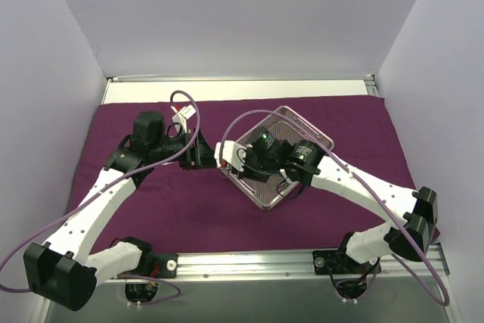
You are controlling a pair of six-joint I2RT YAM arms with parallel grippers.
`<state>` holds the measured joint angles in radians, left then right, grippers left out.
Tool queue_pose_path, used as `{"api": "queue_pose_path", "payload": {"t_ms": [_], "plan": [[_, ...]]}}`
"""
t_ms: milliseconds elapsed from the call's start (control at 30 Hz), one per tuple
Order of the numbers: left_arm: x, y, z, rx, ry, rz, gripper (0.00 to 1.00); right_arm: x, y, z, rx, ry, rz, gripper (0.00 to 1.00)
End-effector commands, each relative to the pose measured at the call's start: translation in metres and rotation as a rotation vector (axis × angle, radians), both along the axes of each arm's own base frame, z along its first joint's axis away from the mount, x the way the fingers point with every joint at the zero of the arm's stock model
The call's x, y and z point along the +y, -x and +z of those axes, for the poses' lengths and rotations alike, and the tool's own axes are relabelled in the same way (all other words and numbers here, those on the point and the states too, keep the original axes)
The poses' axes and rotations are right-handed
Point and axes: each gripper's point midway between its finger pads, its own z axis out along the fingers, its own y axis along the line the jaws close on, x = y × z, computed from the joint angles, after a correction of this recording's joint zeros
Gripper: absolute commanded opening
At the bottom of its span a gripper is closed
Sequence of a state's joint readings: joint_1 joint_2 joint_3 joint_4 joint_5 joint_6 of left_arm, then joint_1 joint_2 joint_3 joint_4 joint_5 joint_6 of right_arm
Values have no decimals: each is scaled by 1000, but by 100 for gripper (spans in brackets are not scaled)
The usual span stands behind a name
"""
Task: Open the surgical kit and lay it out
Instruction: Place the medical item in the surgical kit.
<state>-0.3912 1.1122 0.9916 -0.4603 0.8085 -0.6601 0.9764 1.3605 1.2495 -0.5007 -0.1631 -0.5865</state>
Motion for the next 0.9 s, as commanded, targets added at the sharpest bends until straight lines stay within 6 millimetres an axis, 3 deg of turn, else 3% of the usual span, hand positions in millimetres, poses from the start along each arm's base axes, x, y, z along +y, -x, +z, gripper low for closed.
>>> {"api": "queue_pose_path", "payload": {"t_ms": [0, 367, 433, 567, 633, 667, 867], "plan": [[-3, -11, 18, -99, 33, 47, 70, 14, -10, 23, 63, -122, -210, 0], [2, -3, 10, -91, 4, 41, 64, 26, -20, 28, 79, -160, -278, 0], [1, -2, 9, -84, 8, 39, 58, 28, -20, 29, 81, -162, -273, 0], [-1, -2, 5, -60, 22, 38, 23, 31, -19, 30, 89, -174, -267, 0], [-1, -5, 4, -51, 24, 48, 13, 33, -19, 32, 92, -180, -263, 0], [-1, -7, 2, -45, 19, 56, 4, 33, -19, 32, 91, -182, -263, 0], [8, -25, -3, -28, 18, 147, 2, 38, -23, 35, 86, -182, -258, 0]]}}
